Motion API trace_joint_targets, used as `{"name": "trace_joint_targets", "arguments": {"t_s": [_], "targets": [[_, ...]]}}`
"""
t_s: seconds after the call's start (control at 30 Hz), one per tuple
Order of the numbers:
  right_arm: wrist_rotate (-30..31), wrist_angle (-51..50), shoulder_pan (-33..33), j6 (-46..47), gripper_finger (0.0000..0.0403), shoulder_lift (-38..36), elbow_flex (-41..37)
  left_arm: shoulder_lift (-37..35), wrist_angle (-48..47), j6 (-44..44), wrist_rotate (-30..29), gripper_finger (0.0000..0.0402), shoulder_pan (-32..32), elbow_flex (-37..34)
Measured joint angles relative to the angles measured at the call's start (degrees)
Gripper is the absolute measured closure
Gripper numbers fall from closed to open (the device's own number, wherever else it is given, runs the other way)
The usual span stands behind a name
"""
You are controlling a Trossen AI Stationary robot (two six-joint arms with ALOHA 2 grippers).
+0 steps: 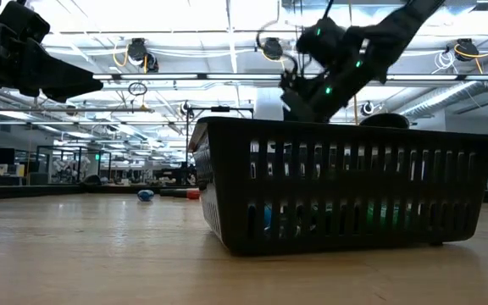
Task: Pick & Place Nail Polish
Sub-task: Put the light brown nail polish bottle into the black bin
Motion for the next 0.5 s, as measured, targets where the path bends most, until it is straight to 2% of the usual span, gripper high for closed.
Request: {"name": "trace_joint_targets", "arguments": {"t_s": [0.2, 0.5], "targets": [[-6.7, 2.4, -6.6, -1.2, 0.0221, 5.4, 0.0, 0.0, 0.0, 0.0, 0.0, 0.0188, 0.0, 0.0], [-6.9, 7.8, -4.3, -5.2, 0.0221, 13.4, 0.1, 0.0, 0.0, 0.0, 0.0, 0.0188, 0.0, 0.0]]}}
